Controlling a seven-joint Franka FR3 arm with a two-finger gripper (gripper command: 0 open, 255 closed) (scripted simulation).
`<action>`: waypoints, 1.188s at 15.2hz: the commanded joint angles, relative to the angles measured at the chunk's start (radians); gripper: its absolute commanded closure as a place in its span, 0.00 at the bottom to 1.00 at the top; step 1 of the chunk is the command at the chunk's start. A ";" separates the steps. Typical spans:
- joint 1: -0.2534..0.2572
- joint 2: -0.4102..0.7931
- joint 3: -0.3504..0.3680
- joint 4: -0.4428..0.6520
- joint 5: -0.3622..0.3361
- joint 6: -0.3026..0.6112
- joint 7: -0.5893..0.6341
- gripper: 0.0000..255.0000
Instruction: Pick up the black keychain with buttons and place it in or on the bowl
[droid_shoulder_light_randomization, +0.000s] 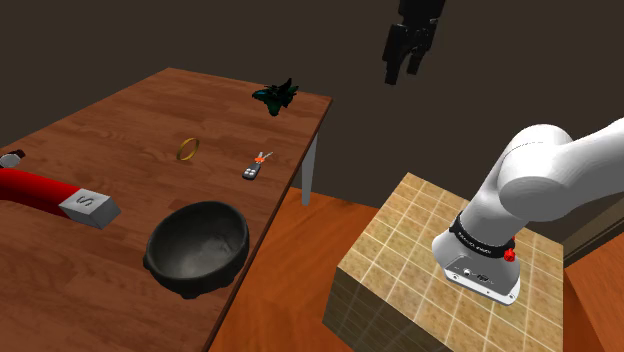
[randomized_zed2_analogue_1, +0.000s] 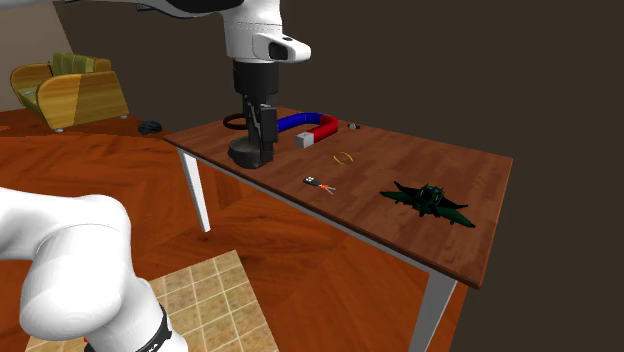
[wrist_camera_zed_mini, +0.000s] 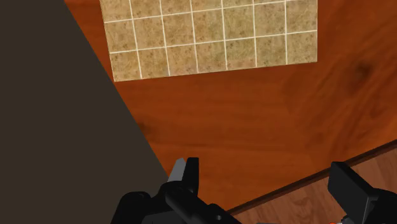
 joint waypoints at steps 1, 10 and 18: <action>0.000 0.000 0.000 0.000 0.000 0.000 0.000 0.00; 0.026 0.214 0.135 -0.018 0.064 0.260 0.145 0.00; 0.033 0.475 0.246 0.062 0.052 0.463 0.285 0.00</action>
